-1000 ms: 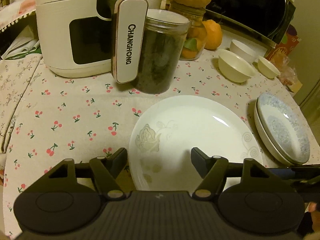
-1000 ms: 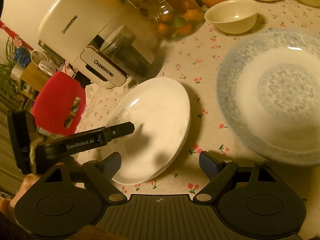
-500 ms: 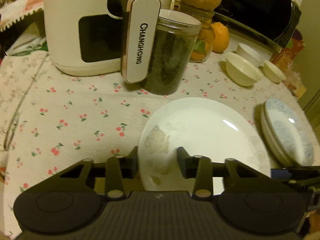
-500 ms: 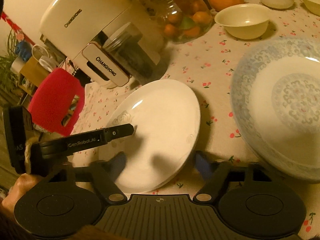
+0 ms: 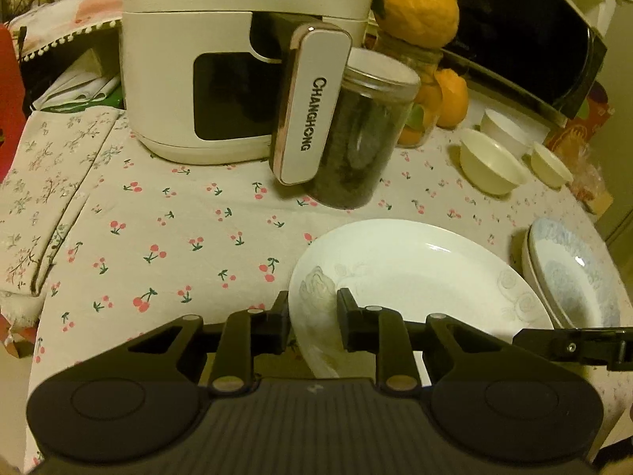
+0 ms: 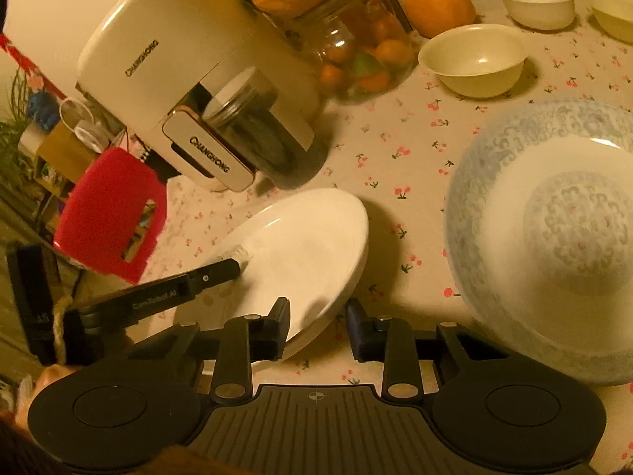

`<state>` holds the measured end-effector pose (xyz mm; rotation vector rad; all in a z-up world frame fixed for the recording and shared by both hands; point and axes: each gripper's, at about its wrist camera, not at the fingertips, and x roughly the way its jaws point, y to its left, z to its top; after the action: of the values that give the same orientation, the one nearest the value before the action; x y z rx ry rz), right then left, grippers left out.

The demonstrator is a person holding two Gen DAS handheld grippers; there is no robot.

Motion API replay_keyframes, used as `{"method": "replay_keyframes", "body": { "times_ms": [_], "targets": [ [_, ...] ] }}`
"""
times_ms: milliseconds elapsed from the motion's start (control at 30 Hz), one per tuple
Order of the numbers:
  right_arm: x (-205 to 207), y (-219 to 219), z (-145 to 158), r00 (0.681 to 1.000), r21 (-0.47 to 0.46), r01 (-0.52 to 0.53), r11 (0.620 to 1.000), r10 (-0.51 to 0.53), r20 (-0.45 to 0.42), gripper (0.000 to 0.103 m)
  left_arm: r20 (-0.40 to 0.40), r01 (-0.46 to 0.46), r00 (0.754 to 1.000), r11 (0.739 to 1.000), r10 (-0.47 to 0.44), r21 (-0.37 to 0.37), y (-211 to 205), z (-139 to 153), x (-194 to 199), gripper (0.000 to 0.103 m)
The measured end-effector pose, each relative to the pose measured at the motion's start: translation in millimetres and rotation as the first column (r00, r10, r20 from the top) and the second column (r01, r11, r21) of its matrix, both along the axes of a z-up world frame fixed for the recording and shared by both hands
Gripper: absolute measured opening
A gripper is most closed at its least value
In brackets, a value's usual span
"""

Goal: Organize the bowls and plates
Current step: 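Close the left tool on the white plate rim while the right tool grips it, then lift the white plate and carry it over the blue-patterned plates with both tools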

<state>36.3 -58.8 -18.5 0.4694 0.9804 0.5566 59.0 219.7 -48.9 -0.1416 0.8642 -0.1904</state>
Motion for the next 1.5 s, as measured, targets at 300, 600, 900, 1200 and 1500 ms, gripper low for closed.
{"method": "replay_keyframes", "body": {
  "times_ms": [300,600,900,1200,1500],
  "targets": [
    [3,-8,11,1.000,0.014,-0.004,1.000,0.003,0.024,0.030,0.045,0.009,0.999,1.000,-0.009,-0.004,-6,11,-5,0.021],
    [8,-30,21,0.999,0.036,0.014,0.999,-0.016,0.046,0.030,0.088,0.040,0.995,0.999,-0.038,-0.020,-21,22,-7,0.021],
    [7,-65,27,0.996,0.023,0.059,0.998,-0.060,0.061,0.030,0.118,0.099,0.988,0.995,-0.096,-0.019,-54,30,-4,0.022],
    [4,-105,25,0.991,0.020,0.121,0.992,-0.122,0.051,0.030,0.134,0.173,0.976,0.985,-0.170,-0.015,-92,33,1,0.022],
    [-1,-137,20,0.985,0.018,0.169,0.985,-0.169,0.027,0.030,0.143,0.233,0.963,0.972,-0.229,-0.011,-125,35,2,0.022]
  ]
}}
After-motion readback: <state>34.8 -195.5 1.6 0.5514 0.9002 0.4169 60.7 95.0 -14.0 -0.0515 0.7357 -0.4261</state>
